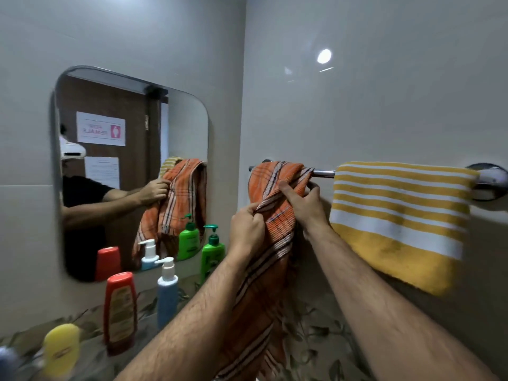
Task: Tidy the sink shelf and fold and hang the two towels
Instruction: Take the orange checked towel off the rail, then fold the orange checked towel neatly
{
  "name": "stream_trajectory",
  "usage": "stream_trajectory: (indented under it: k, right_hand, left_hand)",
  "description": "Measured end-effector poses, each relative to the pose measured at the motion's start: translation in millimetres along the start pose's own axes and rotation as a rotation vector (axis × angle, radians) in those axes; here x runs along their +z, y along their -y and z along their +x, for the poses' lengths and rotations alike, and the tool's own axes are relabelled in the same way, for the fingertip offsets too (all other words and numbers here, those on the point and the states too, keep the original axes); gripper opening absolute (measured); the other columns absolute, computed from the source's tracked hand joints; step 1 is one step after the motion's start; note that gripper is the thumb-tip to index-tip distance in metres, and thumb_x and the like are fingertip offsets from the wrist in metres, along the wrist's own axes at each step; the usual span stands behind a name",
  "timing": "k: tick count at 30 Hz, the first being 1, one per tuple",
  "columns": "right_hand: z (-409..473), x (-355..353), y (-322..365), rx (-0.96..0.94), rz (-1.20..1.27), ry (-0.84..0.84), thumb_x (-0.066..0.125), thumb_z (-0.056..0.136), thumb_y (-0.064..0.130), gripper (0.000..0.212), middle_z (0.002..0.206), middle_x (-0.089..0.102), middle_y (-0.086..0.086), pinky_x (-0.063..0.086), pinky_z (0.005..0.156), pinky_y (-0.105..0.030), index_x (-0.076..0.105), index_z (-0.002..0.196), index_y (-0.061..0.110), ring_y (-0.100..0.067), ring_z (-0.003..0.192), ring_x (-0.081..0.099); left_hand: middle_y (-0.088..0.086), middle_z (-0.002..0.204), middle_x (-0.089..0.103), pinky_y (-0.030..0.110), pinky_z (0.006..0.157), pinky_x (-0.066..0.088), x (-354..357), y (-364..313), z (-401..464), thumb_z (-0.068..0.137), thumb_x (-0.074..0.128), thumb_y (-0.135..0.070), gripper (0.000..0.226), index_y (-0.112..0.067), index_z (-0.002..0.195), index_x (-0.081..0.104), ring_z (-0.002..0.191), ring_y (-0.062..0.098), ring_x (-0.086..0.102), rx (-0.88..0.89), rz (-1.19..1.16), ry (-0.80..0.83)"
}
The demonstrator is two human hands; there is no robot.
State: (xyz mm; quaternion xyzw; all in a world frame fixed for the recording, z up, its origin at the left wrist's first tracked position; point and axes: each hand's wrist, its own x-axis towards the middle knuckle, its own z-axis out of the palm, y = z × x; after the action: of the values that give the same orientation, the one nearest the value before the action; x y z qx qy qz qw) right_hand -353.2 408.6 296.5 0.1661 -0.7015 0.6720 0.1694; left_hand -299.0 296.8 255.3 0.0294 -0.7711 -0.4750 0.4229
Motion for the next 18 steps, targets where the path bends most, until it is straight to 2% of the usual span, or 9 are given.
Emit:
stream_trajectory:
  k: [2, 5, 7, 10, 12, 13, 15, 18]
  right_hand:
    - [0, 3, 2, 0.008, 0.093, 0.053, 0.077, 0.081, 0.033, 0.053, 0.115, 0.065, -0.006, 0.054, 0.092, -0.038, 0.049, 0.120, 0.011, -0.022, 0.105, 0.064]
    - [-6, 9, 0, 0.047, 0.254, 0.139, 0.079, 0.078, 0.025, 0.034, 0.106, 0.072, -0.010, 0.056, 0.091, -0.047, 0.063, 0.106, 0.013, -0.026, 0.097, 0.070]
    - [-19, 16, -5, 0.107, 0.275, 0.218, 0.077, 0.080, 0.024, 0.025, 0.104, 0.073, -0.013, 0.056, 0.091, -0.047, 0.068, 0.099, 0.011, -0.029, 0.094, 0.071]
    - [-45, 25, -7, 0.078, 0.239, 0.231, 0.070, 0.083, 0.006, 0.005, 0.102, 0.071, -0.021, 0.058, 0.084, -0.043, 0.067, 0.088, 0.006, -0.027, 0.085, 0.068]
    - [-58, 28, -7, 0.057, 0.233, 0.203, 0.066, 0.081, 0.000, 0.005, 0.089, 0.070, -0.017, 0.056, 0.073, -0.039, 0.066, 0.085, 0.000, -0.025, 0.075, 0.064]
    - [-64, 27, -5, 0.042, 0.237, 0.198, 0.064, 0.080, 0.000, 0.005, 0.083, 0.068, -0.014, 0.055, 0.071, -0.039, 0.065, 0.080, 0.004, -0.025, 0.072, 0.063]
    - [-72, 23, -2, 0.024, 0.255, 0.198, 0.062, 0.077, 0.002, 0.016, 0.068, 0.065, -0.006, 0.054, 0.069, -0.040, 0.060, 0.063, 0.009, -0.025, 0.065, 0.062]
    - [-87, 15, 9, 0.023, 0.298, 0.245, 0.059, 0.074, 0.006, 0.021, 0.058, 0.058, -0.003, 0.051, 0.064, -0.041, 0.056, 0.054, 0.011, -0.024, 0.060, 0.056]
  left_hand:
    - [-0.005, 0.085, 0.070, 0.008, 0.063, 0.043, -3, 1, -8, 0.083, 0.046, -0.006, 0.035, -0.015, 0.100, 0.075, 0.081, 0.016, 0.065, 0.008, -0.054, 0.048]
    - [-0.002, 0.087, 0.075, 0.028, 0.074, 0.053, -5, 5, -20, 0.074, 0.041, -0.015, 0.038, -0.020, 0.092, 0.074, 0.081, 0.019, 0.068, -0.016, -0.089, 0.063]
    - [-0.001, 0.088, 0.076, 0.030, 0.081, 0.054, -6, 10, -30, 0.071, 0.040, -0.016, 0.039, -0.019, 0.088, 0.074, 0.084, 0.018, 0.069, -0.005, -0.065, 0.039]
    - [-0.001, 0.086, 0.075, 0.029, 0.079, 0.051, -8, 19, -50, 0.069, 0.040, -0.015, 0.038, -0.018, 0.084, 0.075, 0.080, 0.012, 0.066, 0.002, -0.082, 0.056]
    - [-0.002, 0.087, 0.074, 0.031, 0.083, 0.051, -12, 25, -62, 0.071, 0.041, -0.014, 0.036, -0.020, 0.084, 0.074, 0.082, 0.010, 0.065, 0.012, -0.144, 0.055]
    - [-0.002, 0.087, 0.073, 0.033, 0.085, 0.052, -16, 26, -67, 0.073, 0.043, -0.016, 0.033, -0.020, 0.086, 0.073, 0.083, 0.011, 0.065, 0.026, -0.172, 0.052]
    - [-0.001, 0.081, 0.070, 0.035, 0.077, 0.051, -28, 20, -79, 0.076, 0.046, -0.028, 0.029, -0.016, 0.084, 0.071, 0.077, 0.015, 0.062, 0.043, -0.227, 0.041]
    - [0.010, 0.074, 0.070, 0.035, 0.068, 0.051, -48, 10, -86, 0.088, 0.043, -0.046, 0.049, -0.006, 0.078, 0.069, 0.071, 0.023, 0.064, 0.040, -0.323, -0.094]
